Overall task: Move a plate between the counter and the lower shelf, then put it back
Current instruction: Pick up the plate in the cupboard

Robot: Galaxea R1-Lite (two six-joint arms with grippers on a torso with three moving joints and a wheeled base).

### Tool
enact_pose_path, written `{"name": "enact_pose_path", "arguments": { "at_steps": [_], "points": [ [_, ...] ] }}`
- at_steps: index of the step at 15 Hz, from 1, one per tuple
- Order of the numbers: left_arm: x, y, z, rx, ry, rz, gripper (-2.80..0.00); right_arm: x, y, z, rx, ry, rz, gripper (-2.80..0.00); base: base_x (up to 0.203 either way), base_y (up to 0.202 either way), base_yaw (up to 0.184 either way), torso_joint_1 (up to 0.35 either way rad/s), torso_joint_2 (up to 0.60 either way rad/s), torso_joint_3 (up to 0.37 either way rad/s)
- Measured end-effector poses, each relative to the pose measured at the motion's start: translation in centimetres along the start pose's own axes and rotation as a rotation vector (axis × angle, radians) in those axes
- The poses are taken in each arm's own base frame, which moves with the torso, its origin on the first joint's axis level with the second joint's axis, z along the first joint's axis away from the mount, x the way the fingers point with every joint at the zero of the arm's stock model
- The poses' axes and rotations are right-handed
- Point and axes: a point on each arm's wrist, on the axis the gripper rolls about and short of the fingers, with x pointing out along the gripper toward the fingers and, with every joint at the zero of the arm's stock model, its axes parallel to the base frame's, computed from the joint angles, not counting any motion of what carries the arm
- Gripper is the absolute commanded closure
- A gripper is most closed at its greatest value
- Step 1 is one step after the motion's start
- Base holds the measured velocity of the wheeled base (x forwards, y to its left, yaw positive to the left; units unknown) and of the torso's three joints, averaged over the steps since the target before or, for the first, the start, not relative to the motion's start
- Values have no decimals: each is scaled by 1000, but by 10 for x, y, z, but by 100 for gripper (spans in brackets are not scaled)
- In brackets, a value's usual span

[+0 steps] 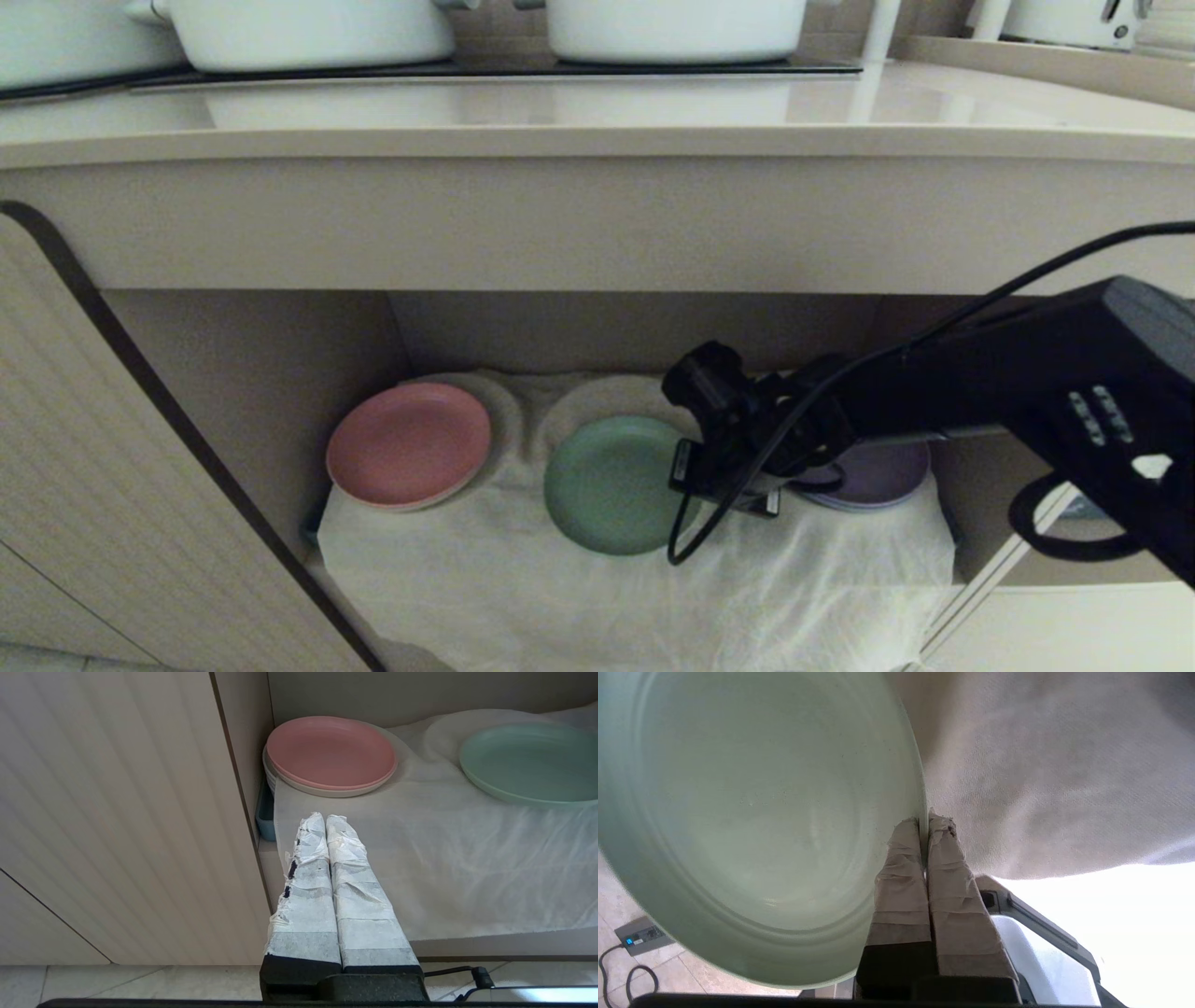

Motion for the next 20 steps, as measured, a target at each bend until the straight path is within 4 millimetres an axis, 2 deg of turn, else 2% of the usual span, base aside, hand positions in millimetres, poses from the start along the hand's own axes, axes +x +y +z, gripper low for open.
{"name": "enact_pose_path", "arguments": {
  "at_steps": [12,20],
  "points": [
    [0,0,0,0,0,0,0,-34,-20,-18,-24,-8,-47,0,0,0,0,0,0,0],
    [0,0,0,0,0,1,0,-59,-47,-30,-13,1,-79,0,0,0,0,0,0,0]
  ]
}}
